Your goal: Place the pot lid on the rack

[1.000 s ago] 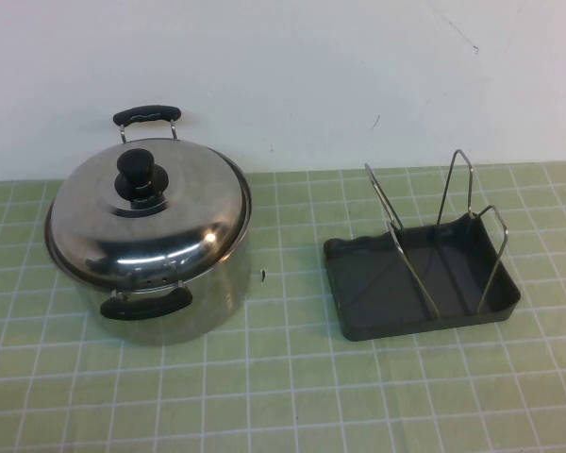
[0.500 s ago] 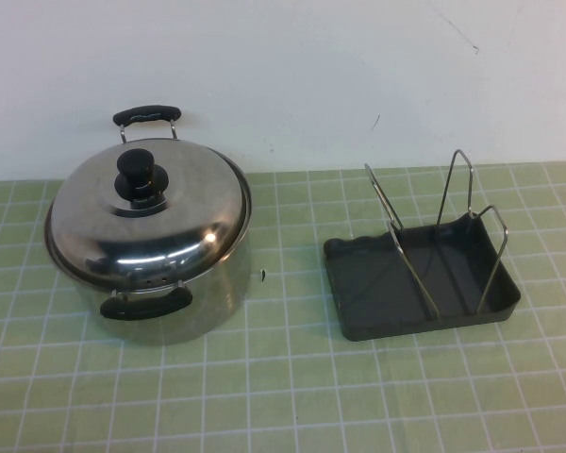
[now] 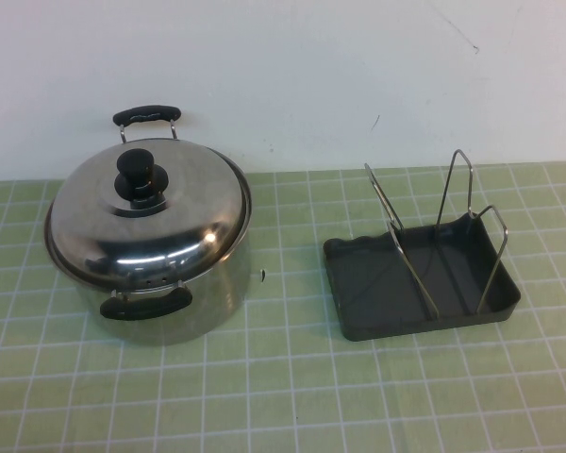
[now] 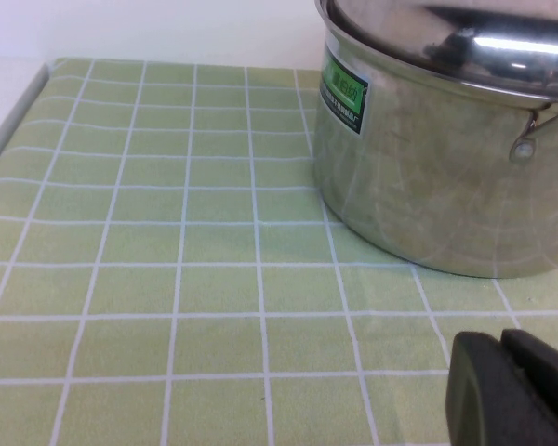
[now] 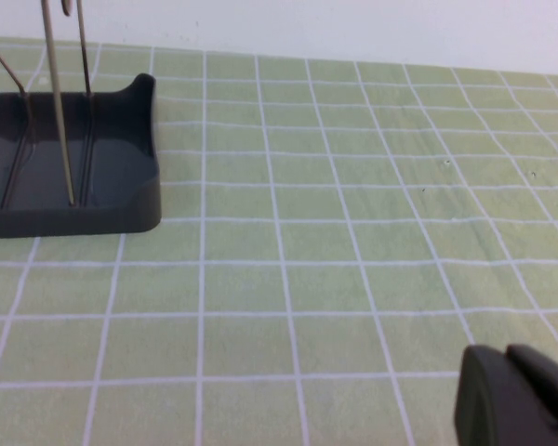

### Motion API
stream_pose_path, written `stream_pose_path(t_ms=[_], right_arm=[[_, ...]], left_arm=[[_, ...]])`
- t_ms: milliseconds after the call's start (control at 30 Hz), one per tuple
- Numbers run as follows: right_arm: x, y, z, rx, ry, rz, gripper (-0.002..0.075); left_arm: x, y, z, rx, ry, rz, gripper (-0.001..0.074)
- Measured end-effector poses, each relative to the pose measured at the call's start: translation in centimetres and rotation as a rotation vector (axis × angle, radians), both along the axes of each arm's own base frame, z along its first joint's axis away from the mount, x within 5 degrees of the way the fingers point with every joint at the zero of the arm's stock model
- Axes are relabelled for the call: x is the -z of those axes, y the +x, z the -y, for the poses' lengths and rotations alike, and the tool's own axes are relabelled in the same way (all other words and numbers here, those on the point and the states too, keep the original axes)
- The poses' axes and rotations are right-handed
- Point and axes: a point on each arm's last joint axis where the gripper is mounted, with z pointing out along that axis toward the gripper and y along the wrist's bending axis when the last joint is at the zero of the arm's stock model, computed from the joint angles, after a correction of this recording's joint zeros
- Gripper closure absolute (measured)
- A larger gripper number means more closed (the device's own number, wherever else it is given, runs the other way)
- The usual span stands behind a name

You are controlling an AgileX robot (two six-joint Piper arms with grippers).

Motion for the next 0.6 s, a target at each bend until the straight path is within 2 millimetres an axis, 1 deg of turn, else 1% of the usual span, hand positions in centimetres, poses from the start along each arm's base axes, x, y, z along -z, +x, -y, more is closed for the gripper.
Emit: stream_pose_path(t_ms=[233, 367, 467, 600], right_arm=[[0.0, 0.0, 0.0, 0.0, -0.001, 0.0, 0.0727], [-0.2, 0.2, 0.0, -0.002, -0.015, 0.044, 0.0727], [-1.3, 0.4, 0.0, -0.009, -0.045, 0.17, 0.0727], [-3.9, 0.5, -0.2, -0.028, -0.069, 0.453, 0.0727]], left_arm=[[0.0, 0.0, 0.0, 0.0, 0.0, 0.004, 0.0737], [-0.4, 0.1, -0.1, -0.001, 0.036, 0.055, 0.0737], [-1.6, 0.3, -0.1, 0.003, 0.064, 0.189, 0.0737], [-3.7, 0.2, 0.1, 0.015, 0.064, 0.417, 0.0737]])
